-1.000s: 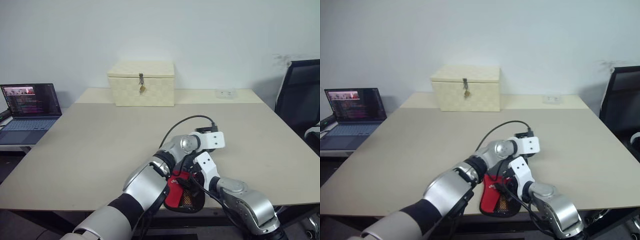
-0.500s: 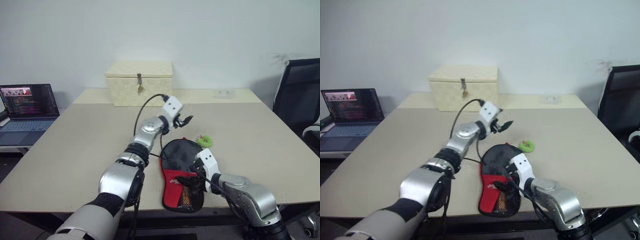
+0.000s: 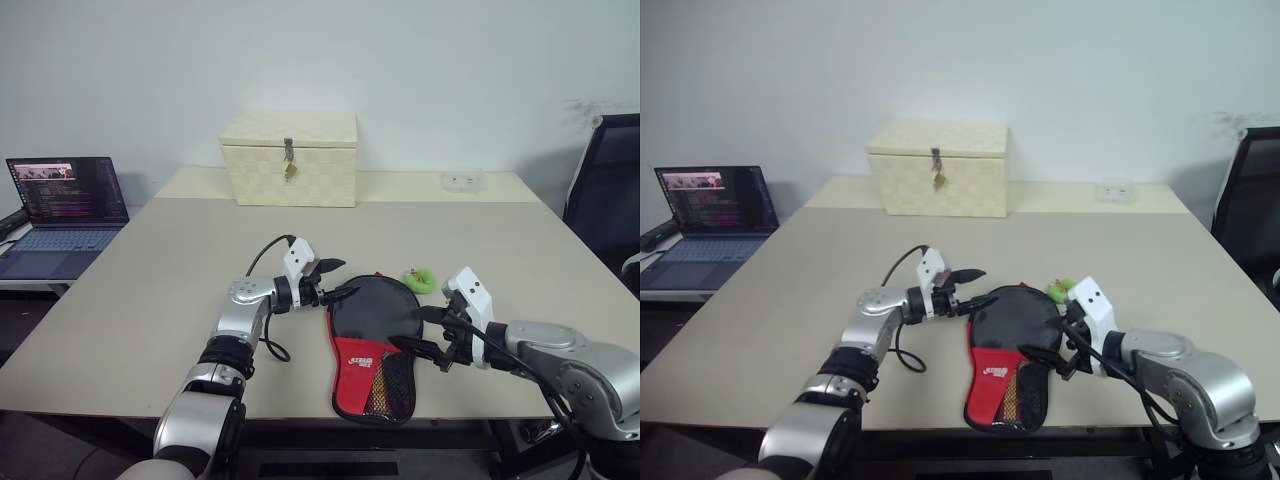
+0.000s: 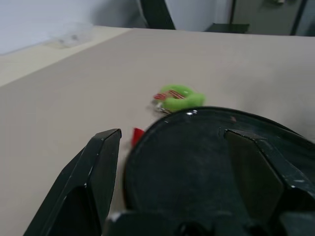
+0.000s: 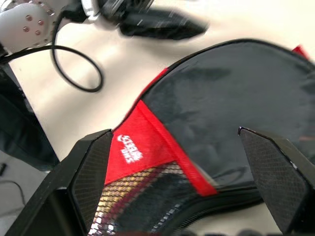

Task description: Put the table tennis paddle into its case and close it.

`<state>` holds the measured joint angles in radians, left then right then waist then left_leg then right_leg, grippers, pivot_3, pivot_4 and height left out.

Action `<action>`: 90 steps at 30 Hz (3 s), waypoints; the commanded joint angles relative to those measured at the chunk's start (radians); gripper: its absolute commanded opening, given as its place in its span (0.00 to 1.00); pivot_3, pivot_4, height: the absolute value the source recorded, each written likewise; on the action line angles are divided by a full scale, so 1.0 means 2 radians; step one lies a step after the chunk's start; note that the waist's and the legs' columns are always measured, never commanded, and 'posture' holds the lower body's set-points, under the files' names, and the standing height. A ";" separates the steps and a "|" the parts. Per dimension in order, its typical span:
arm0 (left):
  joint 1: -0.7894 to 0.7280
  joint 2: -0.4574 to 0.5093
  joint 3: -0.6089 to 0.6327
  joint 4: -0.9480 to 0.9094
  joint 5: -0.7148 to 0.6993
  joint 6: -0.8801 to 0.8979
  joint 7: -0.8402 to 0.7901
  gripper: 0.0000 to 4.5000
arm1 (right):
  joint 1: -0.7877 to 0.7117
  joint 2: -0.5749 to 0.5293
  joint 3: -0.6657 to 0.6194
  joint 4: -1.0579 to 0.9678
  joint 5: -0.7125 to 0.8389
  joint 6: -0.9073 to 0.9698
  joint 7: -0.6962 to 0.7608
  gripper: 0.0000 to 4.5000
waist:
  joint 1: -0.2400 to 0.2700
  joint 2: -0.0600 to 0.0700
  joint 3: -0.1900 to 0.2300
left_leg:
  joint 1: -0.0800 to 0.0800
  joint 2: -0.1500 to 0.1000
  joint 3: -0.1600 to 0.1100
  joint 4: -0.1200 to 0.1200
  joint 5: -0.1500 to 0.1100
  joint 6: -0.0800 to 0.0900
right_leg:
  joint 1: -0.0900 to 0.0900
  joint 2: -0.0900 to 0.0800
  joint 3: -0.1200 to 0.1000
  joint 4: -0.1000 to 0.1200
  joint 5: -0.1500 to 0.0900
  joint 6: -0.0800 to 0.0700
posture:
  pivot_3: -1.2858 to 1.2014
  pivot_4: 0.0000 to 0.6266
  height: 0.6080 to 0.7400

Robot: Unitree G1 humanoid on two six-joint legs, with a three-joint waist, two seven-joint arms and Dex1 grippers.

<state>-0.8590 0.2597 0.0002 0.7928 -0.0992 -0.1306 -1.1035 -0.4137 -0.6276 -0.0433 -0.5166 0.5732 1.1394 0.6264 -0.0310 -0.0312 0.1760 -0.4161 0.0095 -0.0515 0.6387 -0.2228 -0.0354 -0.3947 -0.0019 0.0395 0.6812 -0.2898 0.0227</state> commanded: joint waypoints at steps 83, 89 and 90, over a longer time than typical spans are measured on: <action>-0.049 -0.020 -0.138 0.220 0.115 -0.129 -0.104 0.82 | 0.108 -0.156 0.038 0.094 -0.244 -0.314 0.241 0.01 | 0.010 0.004 0.001 | 0.008 -0.001 0.000 0.003 0.000 0.001 | 0.010 0.000 0.000 -0.001 -0.001 0.003 | 0.52 0.24 1.00; -0.048 -0.022 -0.140 0.224 0.119 -0.126 -0.101 0.82 | 0.208 -0.186 0.018 -0.048 -0.177 -0.269 0.260 0.01 | 0.011 0.004 0.001 | 0.008 0.000 0.000 0.003 -0.001 0.001 | 0.011 0.000 0.000 -0.001 -0.001 0.003 | 0.52 0.24 1.00; -0.048 -0.022 -0.140 0.224 0.119 -0.126 -0.100 0.82 | 0.219 -0.187 0.021 -0.065 -0.172 -0.264 0.259 0.01 | 0.011 0.004 0.001 | 0.009 0.000 0.000 0.003 -0.001 0.001 | 0.011 0.000 0.000 -0.001 -0.001 0.003 | 0.52 0.24 1.00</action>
<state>-0.9928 0.2285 -0.2288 1.1929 0.0651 -0.4010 -1.2965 0.0075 -0.9859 0.0106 -0.5647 0.1882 0.5938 1.1327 -0.0080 -0.0240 0.1773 -0.3991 0.0087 -0.0516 0.6440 -0.2240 -0.0342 -0.3730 -0.0014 0.0391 0.6786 -0.2923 0.0296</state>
